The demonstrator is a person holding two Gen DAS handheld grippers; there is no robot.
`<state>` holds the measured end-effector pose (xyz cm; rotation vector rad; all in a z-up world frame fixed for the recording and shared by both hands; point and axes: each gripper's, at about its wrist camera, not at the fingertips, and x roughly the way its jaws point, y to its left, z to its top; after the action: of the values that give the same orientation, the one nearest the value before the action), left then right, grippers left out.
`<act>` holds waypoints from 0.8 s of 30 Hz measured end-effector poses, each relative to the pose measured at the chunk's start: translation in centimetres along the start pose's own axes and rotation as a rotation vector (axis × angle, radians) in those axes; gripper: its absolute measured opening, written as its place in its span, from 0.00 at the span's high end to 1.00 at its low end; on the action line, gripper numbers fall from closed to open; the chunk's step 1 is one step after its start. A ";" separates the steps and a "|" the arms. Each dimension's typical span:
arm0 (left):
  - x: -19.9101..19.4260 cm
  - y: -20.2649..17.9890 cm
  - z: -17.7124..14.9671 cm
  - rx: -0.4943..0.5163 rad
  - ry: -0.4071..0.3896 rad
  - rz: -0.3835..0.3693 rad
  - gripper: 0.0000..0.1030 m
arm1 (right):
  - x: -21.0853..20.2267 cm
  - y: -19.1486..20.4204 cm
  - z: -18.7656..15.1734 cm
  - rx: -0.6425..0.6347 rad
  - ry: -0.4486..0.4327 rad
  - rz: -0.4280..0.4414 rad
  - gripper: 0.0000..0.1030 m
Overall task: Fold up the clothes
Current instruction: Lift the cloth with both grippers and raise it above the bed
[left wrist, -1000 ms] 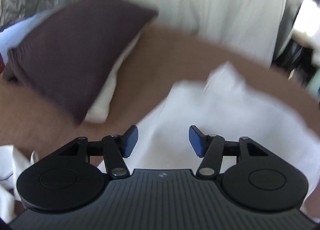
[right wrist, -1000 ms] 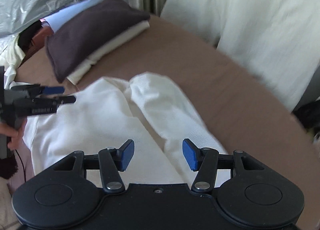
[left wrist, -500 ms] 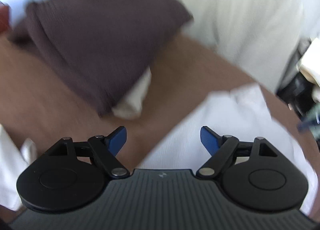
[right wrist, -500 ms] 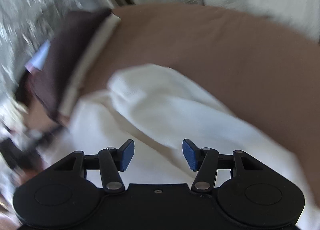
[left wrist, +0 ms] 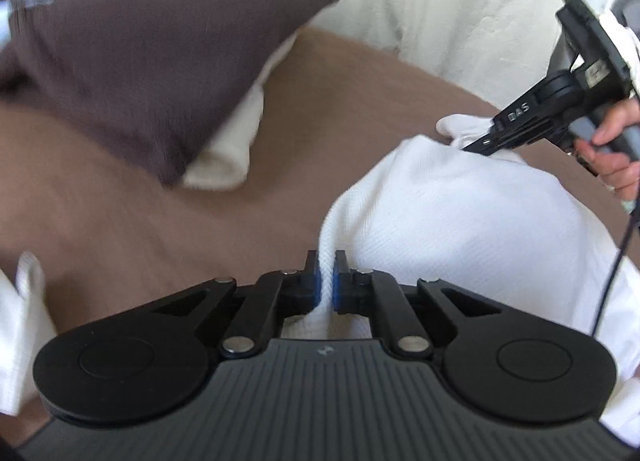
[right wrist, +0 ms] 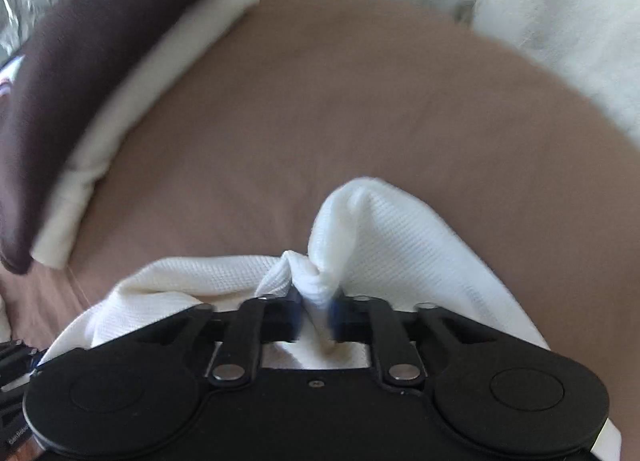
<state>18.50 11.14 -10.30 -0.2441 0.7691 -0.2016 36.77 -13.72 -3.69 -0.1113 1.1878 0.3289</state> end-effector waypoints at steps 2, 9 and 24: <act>-1.3 -0.6 0.2 0.015 -0.047 -0.017 0.96 | -3.8 0.5 -0.8 -0.047 -0.112 -0.061 0.93; -5.1 -0.4 0.5 -0.067 -0.187 -0.069 0.96 | -24.9 -4.3 -10.3 0.126 -0.692 -0.216 0.93; -6.3 -3.5 -1.1 -0.080 -0.098 -0.271 0.96 | -18.0 -14.6 -35.5 0.614 -0.082 -0.240 0.93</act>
<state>12.97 9.34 -5.89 -0.4317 0.6456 -0.4122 3.62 -40.11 -1.66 0.2908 1.1337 -0.2466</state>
